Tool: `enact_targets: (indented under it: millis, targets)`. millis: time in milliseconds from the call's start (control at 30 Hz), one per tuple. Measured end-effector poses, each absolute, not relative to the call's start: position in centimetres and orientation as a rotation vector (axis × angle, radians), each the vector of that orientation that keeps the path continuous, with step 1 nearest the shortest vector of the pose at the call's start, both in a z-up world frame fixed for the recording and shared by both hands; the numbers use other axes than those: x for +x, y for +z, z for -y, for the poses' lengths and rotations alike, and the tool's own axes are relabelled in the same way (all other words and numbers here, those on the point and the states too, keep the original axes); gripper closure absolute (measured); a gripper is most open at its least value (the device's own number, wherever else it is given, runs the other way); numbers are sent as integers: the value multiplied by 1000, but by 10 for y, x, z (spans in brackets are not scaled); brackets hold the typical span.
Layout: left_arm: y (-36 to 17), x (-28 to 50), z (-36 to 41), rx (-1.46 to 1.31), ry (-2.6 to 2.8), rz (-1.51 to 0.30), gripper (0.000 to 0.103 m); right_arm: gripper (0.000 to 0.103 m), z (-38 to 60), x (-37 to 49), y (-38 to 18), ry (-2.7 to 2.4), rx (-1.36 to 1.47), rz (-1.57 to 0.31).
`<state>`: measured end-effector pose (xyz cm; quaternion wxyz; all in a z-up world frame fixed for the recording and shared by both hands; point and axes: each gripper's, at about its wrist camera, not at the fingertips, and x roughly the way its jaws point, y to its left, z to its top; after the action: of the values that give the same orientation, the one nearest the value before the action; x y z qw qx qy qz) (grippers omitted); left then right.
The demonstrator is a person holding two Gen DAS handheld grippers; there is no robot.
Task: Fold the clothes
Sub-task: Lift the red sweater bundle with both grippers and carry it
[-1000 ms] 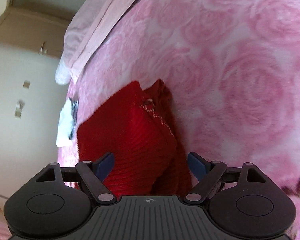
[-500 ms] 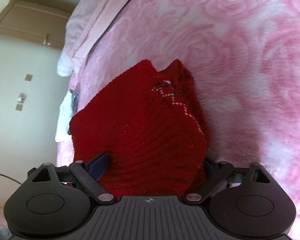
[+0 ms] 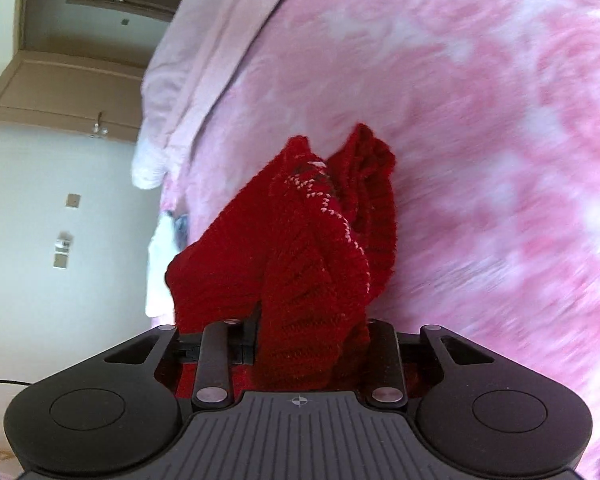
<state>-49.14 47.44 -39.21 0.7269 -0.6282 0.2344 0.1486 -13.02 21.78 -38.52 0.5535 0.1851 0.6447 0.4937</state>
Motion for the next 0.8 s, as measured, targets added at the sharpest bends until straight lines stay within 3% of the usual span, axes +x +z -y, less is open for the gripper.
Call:
enact_targets:
  millis: [267, 633, 800]
  targets:
    - [-342, -576, -566, -1312, 408, -448, 85, 73, -305, -207, -362, 1226, 526, -1508]
    - [-312, -677, -851, -1218, 358, -401, 85, 73, -567, -335, -333, 1275, 587, -1368]
    - [-304, -680, -952, -1149, 348, -412, 85, 73, -665, -364, -335, 1229, 638, -1339]
